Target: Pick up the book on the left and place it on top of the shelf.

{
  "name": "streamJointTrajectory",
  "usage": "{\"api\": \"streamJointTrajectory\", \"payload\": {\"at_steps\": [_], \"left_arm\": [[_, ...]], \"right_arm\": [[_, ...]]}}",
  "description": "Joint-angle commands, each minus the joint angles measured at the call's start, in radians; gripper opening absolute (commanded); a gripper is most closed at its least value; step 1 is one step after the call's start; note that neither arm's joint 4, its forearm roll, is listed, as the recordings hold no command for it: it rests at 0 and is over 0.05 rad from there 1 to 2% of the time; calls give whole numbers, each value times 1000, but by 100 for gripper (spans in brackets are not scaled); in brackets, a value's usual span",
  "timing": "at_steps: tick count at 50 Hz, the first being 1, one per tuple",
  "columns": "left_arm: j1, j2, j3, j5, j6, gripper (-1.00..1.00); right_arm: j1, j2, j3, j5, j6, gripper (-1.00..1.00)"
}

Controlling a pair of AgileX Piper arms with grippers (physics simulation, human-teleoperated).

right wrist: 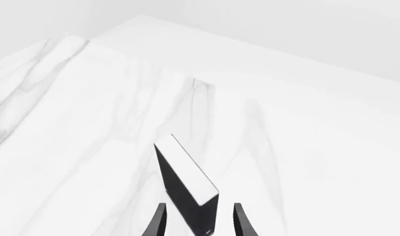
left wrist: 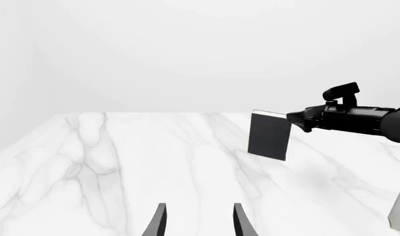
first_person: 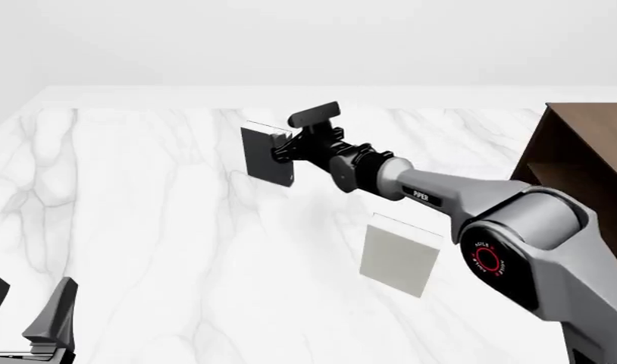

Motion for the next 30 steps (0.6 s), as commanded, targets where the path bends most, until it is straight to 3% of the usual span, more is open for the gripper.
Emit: {"api": "streamJointTrajectory", "payload": {"at_steps": [1,30], "left_arm": [[0,0,0,0,0,100],[0,0,0,0,0,100]], "right_arm": [[1,29,-33,4,3,100],[-13,134,-132,22,15,100]]}}
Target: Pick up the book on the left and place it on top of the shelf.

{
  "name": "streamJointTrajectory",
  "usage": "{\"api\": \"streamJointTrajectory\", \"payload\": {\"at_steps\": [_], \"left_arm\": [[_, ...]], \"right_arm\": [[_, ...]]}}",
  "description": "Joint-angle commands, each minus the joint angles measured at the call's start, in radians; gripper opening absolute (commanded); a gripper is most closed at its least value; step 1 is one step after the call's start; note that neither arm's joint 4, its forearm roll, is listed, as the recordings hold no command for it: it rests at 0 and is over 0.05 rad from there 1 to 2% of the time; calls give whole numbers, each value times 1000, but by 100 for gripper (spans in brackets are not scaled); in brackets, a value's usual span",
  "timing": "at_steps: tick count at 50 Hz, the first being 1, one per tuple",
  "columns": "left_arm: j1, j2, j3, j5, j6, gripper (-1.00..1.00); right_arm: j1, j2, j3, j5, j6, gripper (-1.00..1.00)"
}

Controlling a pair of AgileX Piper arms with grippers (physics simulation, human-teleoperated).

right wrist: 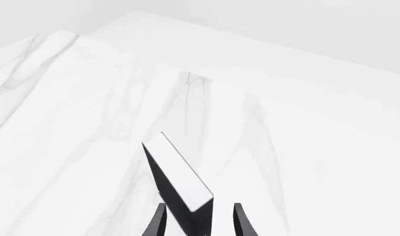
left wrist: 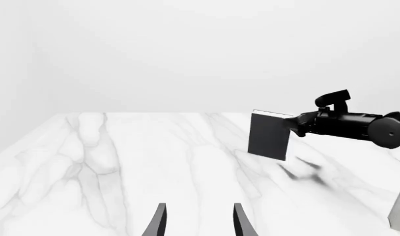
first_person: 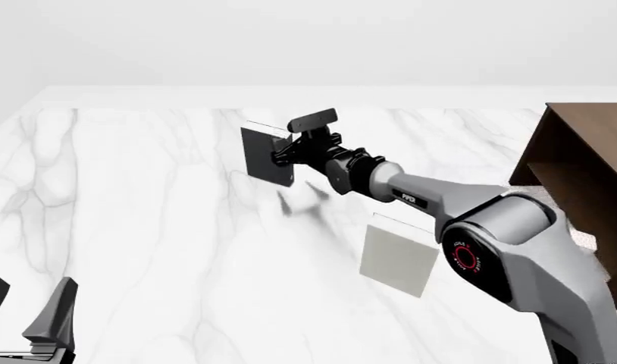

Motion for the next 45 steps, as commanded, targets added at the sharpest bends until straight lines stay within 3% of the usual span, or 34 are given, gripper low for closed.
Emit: {"api": "streamJointTrajectory", "payload": {"at_steps": [1,45], "left_arm": [[0,0,0,0,0,100],[0,0,0,0,0,100]], "right_arm": [[-2,40,-39,9,4,100],[10,160,-188,75,11,100]]}}
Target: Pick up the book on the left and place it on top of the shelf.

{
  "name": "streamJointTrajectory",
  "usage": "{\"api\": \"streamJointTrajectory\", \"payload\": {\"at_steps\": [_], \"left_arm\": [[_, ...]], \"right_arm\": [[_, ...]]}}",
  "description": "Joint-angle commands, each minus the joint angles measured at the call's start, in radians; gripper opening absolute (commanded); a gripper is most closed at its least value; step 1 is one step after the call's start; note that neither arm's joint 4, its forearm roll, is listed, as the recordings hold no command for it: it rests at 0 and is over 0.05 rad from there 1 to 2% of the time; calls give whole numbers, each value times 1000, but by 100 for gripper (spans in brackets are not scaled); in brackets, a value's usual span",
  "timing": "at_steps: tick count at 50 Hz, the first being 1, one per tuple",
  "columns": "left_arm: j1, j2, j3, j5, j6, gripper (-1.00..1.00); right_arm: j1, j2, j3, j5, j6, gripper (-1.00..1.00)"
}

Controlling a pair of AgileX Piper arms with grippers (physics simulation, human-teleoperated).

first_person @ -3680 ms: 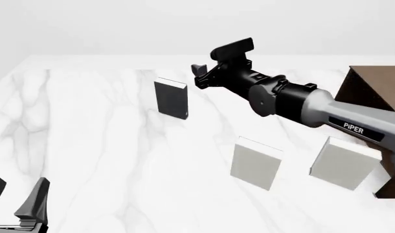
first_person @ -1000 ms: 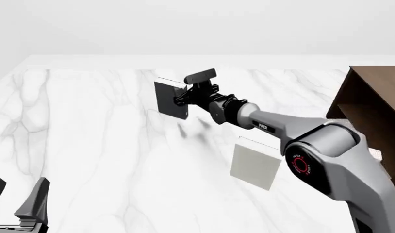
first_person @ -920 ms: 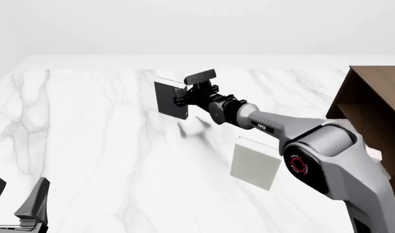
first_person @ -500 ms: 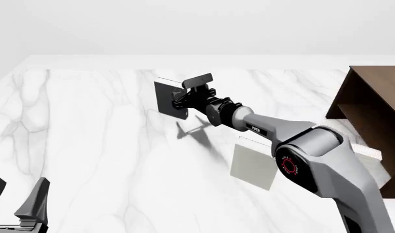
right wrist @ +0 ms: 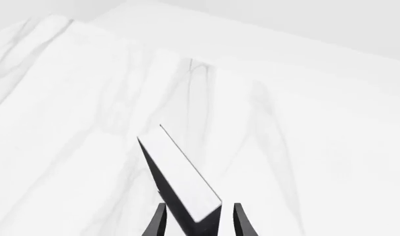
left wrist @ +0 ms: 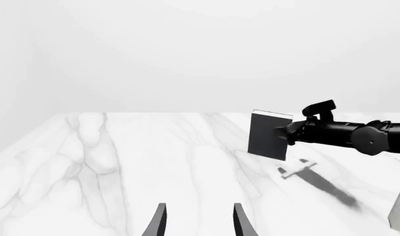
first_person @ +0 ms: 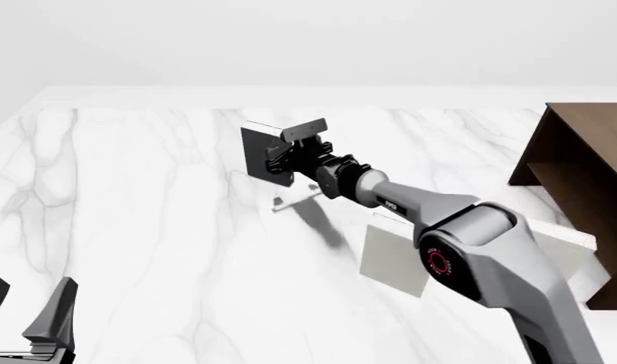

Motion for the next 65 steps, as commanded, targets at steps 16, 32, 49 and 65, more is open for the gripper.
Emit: {"api": "streamJointTrajectory", "payload": {"at_steps": [16,32,49,65], "left_arm": [[0,0,0,0,0,100],[0,0,0,0,0,100],[0,0,0,0,0,100],[0,0,0,0,0,100]], "right_arm": [[-10,21,-40,3,-9,-100],[-16,-28,21,-40,1,-100],[-9,-87,97,-75,5,-100],[-1,-342,340,-167,0,-100]]}}
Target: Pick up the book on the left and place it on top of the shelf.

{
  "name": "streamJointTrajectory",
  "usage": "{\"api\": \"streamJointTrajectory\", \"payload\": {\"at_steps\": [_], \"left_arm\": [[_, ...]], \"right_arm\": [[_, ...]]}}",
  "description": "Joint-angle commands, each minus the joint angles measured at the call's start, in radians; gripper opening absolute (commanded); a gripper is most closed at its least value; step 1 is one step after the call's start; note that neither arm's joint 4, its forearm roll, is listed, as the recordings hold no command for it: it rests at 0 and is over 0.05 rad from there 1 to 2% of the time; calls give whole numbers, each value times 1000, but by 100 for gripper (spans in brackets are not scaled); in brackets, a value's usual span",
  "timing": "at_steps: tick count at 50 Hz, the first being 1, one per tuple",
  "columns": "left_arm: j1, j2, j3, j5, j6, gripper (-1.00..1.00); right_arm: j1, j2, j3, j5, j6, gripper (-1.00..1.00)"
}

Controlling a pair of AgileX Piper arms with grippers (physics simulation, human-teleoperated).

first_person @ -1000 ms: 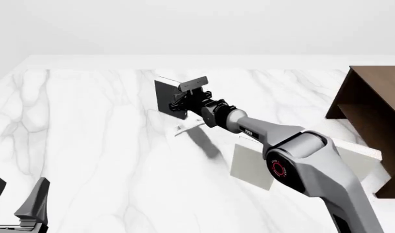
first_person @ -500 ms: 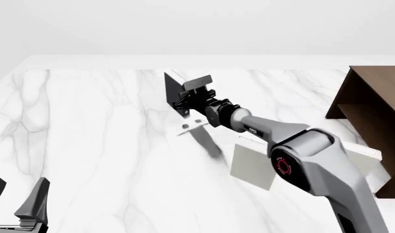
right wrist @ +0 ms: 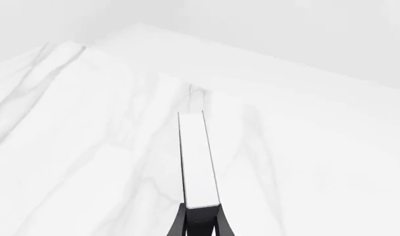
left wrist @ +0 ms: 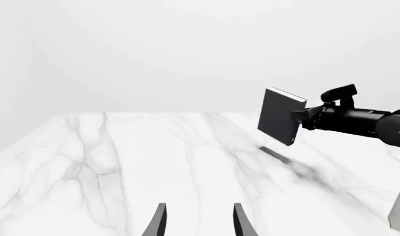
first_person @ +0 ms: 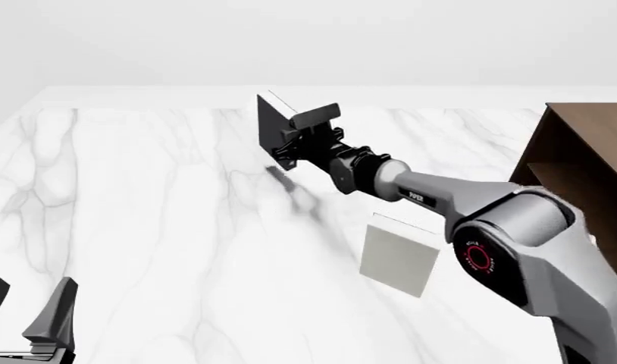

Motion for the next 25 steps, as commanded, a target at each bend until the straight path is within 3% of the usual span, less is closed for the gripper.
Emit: {"api": "streamJointTrajectory", "payload": {"at_steps": [1,25], "left_arm": [[0,0,0,0,0,100],[0,0,0,0,0,100]], "right_arm": [[6,-174,142,-54,14,-100],[24,-442,365,-58,-36,-100]]}}
